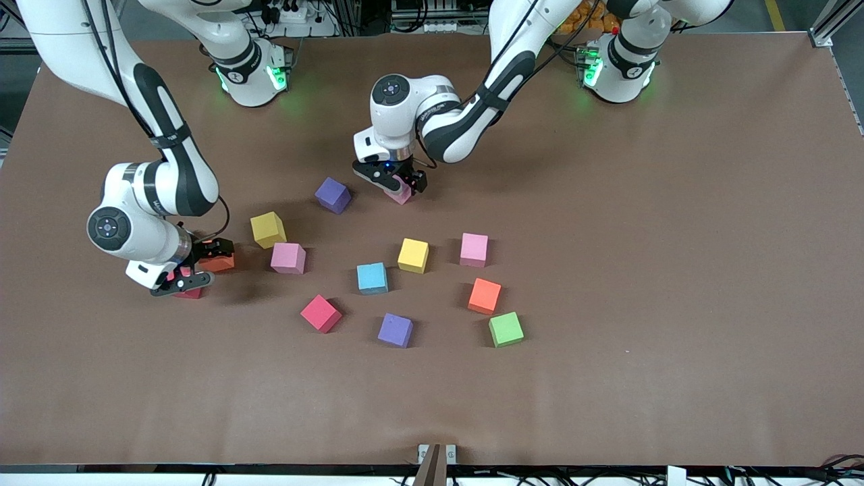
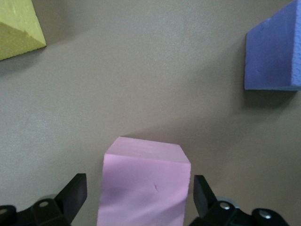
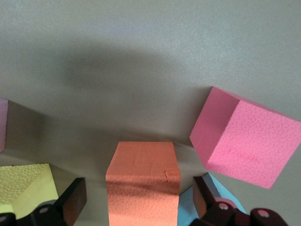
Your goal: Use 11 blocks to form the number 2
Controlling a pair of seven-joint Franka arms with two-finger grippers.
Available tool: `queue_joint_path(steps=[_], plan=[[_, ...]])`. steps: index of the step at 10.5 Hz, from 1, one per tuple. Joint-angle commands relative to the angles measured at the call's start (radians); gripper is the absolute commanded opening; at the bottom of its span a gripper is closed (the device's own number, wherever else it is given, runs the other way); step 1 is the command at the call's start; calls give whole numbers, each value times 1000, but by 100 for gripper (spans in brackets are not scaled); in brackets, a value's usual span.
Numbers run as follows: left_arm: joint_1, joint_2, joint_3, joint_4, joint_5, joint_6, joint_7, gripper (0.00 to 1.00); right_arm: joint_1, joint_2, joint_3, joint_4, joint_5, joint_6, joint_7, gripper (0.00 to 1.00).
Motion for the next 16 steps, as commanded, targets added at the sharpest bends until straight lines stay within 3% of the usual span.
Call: queue_joint_path(steps=[1,2,4,6,7,8,9,10,13,16], plan=[[-8,14,0,22,38,5,-37,72,-11,-12,6,-16,-11,-9,-21,100],[-8,14,0,17,43,5,-37,60,-18,-12,6,-16,-11,-9,-30,100],[-10,14,0,11,43,-1,-38,56,-21,-3,6,-18,-11,-9,-31,100],[-13,9,0,8,41,-10,-41,20,-21,1,6,-18,-11,-10,-31,100],[-13,-5,-2,14,35,-45,-90,13,-21,3,6,-29,-11,-9,-31,100],[-19,-29,-2,14,35,-89,-188,13,-22,3,6,-33,-11,-4,-31,94],[-26,-43,-2,17,28,-140,-280,13,-22,3,6,-33,-9,-6,-29,35],[-26,-45,-9,15,29,-150,-391,13,-22,3,7,-35,-6,-7,-29,1],[-28,-46,-86,26,44,-170,-737,8,-21,-12,9,-29,1,-18,-27,0],[-65,-34,-111,29,103,-170,-808,6,-7,-84,20,12,4,-89,-18,0]])
